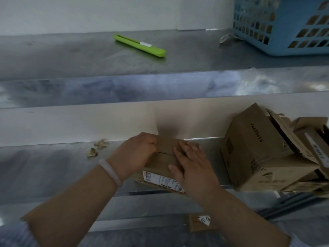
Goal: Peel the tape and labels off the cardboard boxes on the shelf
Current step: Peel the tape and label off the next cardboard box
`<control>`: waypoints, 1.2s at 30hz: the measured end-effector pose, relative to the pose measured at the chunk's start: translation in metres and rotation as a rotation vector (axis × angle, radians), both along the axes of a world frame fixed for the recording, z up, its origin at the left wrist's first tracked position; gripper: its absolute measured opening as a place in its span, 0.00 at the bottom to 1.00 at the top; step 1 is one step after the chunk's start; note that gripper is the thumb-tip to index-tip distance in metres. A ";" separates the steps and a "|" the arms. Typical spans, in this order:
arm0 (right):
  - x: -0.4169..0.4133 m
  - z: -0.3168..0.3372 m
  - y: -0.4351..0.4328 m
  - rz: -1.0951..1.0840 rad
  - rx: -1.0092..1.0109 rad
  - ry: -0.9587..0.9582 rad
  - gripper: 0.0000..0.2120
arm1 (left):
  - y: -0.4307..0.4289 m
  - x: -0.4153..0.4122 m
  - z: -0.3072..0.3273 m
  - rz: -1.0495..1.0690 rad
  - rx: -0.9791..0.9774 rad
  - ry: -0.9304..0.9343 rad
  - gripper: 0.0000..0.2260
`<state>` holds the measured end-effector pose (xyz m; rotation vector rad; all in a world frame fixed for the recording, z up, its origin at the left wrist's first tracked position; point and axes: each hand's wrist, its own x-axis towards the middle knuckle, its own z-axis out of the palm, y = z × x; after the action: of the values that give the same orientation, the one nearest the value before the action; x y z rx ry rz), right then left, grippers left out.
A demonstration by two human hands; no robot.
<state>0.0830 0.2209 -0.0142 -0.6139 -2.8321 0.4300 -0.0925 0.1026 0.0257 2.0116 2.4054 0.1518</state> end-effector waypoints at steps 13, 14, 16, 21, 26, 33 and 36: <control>0.000 0.007 0.006 0.025 0.019 -0.102 0.42 | -0.001 0.001 -0.004 0.436 0.202 -0.421 0.13; -0.001 0.008 0.007 0.033 0.015 -0.106 0.42 | 0.001 0.003 -0.003 0.409 0.160 -0.386 0.12; -0.002 0.009 0.009 0.038 0.005 -0.110 0.43 | 0.005 0.008 -0.003 0.411 0.100 -0.325 0.12; -0.004 0.007 0.015 0.054 0.004 -0.106 0.42 | 0.005 0.009 -0.001 0.536 0.165 -0.411 0.07; -0.003 0.006 0.016 0.057 0.008 -0.124 0.45 | -0.012 -0.008 0.001 0.677 0.469 -0.411 0.03; -0.004 0.004 0.017 0.061 0.036 -0.122 0.51 | -0.031 -0.029 -0.010 0.192 0.318 0.021 0.16; -0.004 0.004 0.017 0.059 0.040 -0.120 0.51 | -0.029 -0.024 0.002 0.260 0.253 -0.215 0.15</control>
<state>0.0786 0.2375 -0.0100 -0.5681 -2.9710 0.3562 -0.1169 0.0734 0.0273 1.6455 2.6008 0.6681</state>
